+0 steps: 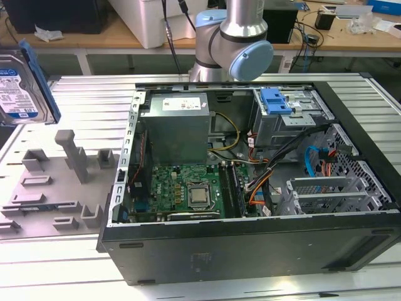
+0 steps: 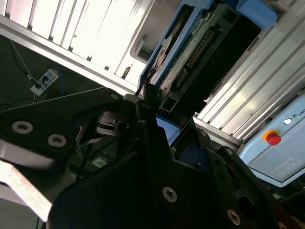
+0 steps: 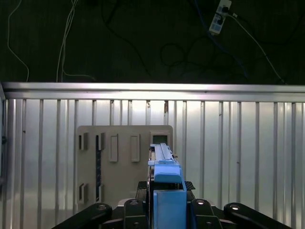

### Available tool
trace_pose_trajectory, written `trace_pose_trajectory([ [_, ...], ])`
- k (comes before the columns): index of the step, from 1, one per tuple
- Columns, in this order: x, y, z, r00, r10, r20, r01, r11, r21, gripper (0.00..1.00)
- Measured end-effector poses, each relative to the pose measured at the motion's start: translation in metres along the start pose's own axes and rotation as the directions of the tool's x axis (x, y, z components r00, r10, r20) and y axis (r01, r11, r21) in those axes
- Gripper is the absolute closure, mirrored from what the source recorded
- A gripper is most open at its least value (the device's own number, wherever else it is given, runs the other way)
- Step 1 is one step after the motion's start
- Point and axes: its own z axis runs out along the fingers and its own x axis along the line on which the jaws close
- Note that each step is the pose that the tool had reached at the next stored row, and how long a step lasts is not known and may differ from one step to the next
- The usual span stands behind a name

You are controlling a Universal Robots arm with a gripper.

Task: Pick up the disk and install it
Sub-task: 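Pick up the disk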

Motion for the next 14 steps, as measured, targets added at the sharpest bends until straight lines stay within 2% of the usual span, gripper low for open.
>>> trace_pose_trajectory([
  [10, 0.0006, 0.0006, -0.0163, 1.0, 0.0, 0.0, 0.0, 1.0, 0.0, 0.63],
  [14, 0.0009, 0.0009, -0.0259, 1.0, 0.0, 0.0, 0.0, 1.0, 0.0, 0.63],
])
